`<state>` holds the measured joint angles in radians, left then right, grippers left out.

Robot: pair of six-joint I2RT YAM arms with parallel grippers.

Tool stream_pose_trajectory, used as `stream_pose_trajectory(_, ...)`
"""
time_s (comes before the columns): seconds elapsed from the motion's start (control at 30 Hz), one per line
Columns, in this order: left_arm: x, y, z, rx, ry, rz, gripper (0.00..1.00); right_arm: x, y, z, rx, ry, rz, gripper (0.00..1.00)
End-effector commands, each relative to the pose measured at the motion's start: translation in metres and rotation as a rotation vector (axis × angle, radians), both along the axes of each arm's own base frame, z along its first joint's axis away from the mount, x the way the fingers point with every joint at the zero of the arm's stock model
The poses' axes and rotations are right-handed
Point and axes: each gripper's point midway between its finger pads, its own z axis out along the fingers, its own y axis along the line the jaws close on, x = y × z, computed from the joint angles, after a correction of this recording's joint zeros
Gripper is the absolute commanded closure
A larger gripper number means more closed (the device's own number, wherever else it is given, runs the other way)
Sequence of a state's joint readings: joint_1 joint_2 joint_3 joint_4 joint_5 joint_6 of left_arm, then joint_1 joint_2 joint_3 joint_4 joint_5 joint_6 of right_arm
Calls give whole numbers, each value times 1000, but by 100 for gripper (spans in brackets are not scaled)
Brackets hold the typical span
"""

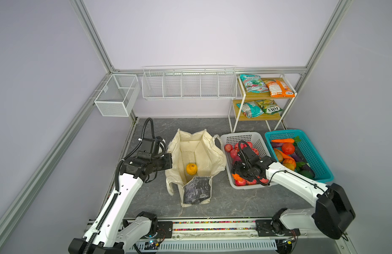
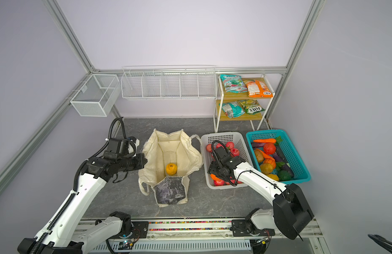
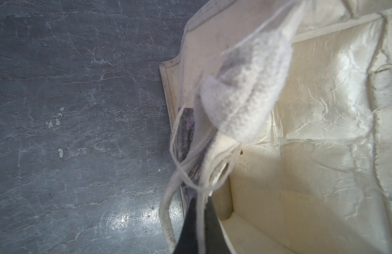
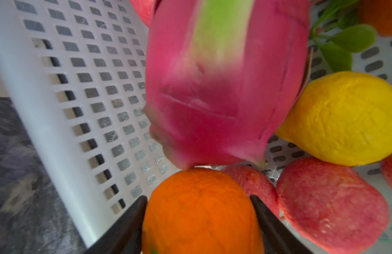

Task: Place the food into the grocery bag and tie it
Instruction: 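Lower the right gripper and grasp the orange in the white basket, then carry the orange with the right gripper into the open tote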

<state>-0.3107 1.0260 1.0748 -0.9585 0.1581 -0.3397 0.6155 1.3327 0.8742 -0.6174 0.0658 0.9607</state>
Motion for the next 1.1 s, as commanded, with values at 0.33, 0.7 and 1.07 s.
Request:
stream_pose_trajectory(0.33, -7, -3, -1, -12, 24, -13, 100, -10, -23, 32, -45, -62, -5, 36)
stream_pose_trajectory(0.7, -7, -3, 0, -12, 22, -16, 100, -6, -36, 94, -74, -205, 30, 35)
stream_pose_trajectory(1.07, 0, -12, 7, -48, 5, -36, 100, 19, 20, 195, 90, -422, 229, 41)
